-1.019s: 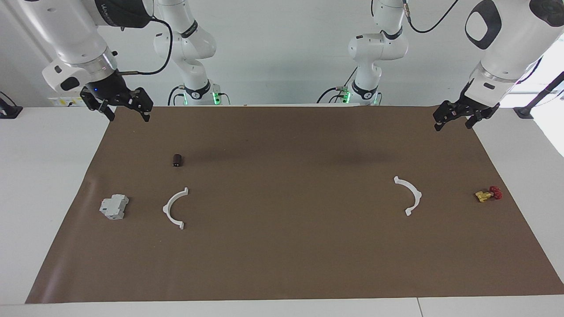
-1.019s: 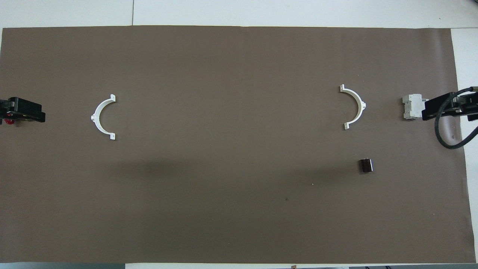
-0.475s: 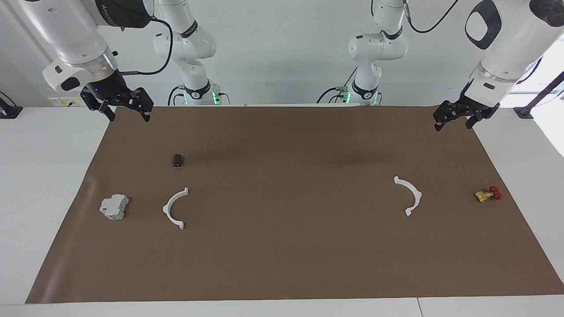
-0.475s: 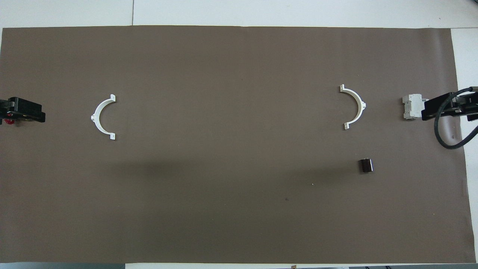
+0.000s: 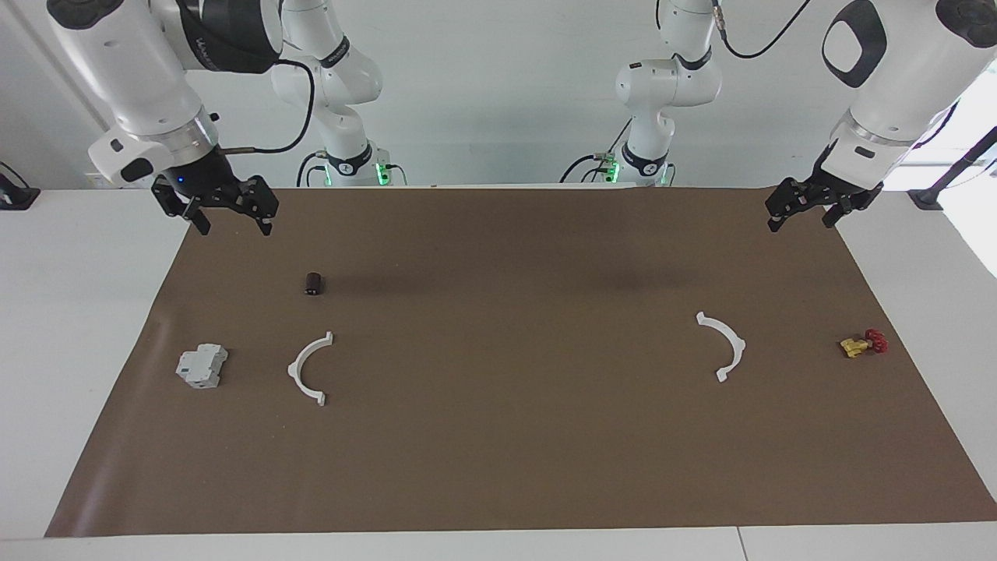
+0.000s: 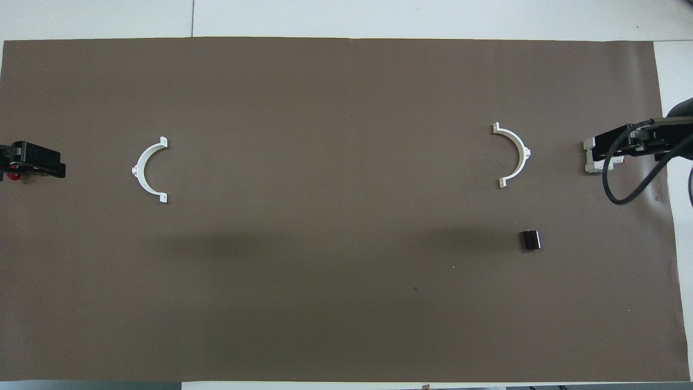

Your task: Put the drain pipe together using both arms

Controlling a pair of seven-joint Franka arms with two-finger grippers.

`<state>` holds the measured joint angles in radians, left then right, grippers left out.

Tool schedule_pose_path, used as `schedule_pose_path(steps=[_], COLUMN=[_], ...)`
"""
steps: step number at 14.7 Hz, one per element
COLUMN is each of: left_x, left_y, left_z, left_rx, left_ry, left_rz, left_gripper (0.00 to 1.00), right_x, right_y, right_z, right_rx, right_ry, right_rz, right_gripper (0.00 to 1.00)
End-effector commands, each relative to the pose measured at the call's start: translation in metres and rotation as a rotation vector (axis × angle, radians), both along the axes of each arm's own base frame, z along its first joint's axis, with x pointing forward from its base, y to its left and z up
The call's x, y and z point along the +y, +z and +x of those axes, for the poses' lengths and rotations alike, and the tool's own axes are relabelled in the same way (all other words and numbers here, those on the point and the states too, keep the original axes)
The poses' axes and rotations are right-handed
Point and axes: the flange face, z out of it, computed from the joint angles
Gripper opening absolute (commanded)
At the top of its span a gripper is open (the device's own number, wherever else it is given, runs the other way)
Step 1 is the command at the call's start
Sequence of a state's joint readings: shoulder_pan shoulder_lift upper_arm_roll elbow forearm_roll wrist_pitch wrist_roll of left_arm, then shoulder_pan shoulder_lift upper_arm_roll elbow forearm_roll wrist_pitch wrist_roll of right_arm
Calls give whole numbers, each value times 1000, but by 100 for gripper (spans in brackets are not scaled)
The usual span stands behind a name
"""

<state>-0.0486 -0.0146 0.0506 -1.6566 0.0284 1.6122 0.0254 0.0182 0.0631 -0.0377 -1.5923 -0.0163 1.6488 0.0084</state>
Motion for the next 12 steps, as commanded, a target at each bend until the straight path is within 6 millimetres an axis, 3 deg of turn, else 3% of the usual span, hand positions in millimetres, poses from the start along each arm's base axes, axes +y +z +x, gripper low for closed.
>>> schedule_pose_path(steps=[1, 3, 7, 9, 12], left_x=[1, 1, 2, 2, 2], left_y=[1, 2, 1, -1, -5], left_z=[-6, -6, -6, -6, -6], left_rx=[11, 10, 10, 7, -5], left_ry=[11, 11, 13, 13, 6], left_rz=[2, 0, 0, 2, 1], left_gripper=[100, 100, 100, 100, 100], right_x=[13, 17, 17, 8, -6], right_y=[-67, -117, -228, -258, -274], right_z=[49, 73, 59, 59, 58], right_rx=[-28, -51, -76, -59, -59], right_ry=[34, 40, 76, 119, 120], right_rz=[23, 24, 26, 23, 53], right_gripper=[100, 100, 100, 99, 85])
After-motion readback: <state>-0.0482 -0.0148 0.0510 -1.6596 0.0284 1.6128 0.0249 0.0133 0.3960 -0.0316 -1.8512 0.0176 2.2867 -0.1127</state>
